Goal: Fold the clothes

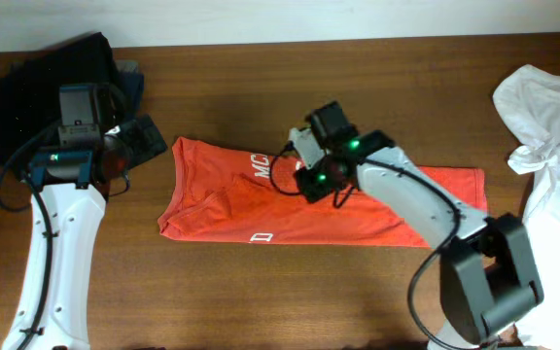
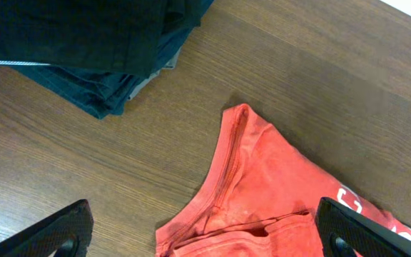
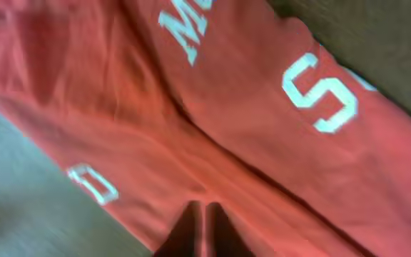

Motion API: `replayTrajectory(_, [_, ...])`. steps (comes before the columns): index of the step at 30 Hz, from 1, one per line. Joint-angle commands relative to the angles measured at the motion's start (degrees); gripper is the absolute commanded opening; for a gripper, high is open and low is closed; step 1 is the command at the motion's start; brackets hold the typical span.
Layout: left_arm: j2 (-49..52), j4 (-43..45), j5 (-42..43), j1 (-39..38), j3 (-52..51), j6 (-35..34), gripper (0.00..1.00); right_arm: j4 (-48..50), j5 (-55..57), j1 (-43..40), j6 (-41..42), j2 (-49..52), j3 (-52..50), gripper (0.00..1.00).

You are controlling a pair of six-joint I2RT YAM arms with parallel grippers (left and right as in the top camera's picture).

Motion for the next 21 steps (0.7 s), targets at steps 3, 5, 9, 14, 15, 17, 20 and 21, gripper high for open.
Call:
replayTrajectory(3, [-0.26,0.04,-0.15,0.24,0.15,-0.33,0.99,8.79,1.01,3.19,10.88,12.59,-0.20,0.04])
replayTrajectory(5, [-0.26,0.04,-0.15,0.20,0.15,-0.33,0.99,12.48,0.98,3.37,11.19,14.43,-0.20,0.04])
replayTrajectory(9, [-0.26,0.04,-0.15,0.20,0.15,-0.33,0.99,6.78,-4.92,3.34,14.32,13.31,1.57,0.04])
replayTrajectory(14, [-0.26,0.04,-0.15,0.20,0.15,-0.33,0.99,-1.66,-1.64,3.17,14.29,9.57,9.77,0.12])
replayTrajectory(15, [-0.26,0.04,-0.15,0.20,0.15,-0.33,0.99,-0.28,1.31,2.95,14.32,9.88,9.66,0.13])
replayTrajectory(17, [-0.26,0.04,-0.15,0.20,0.15,-0.33,0.99,4.46,-0.48,3.65,14.32,12.15,9.35,0.11])
replayTrajectory(20, [-0.26,0.04,-0.15,0.20,0.15,-0.33,0.99,13.09,-5.51,4.42,15.58,17.70,9.35,0.05])
replayTrajectory(21, [-0.26,0.04,-0.15,0.20,0.15,-0.33,0.99,15.43,-6.32,5.18,15.58,19.45,9.35,0.04])
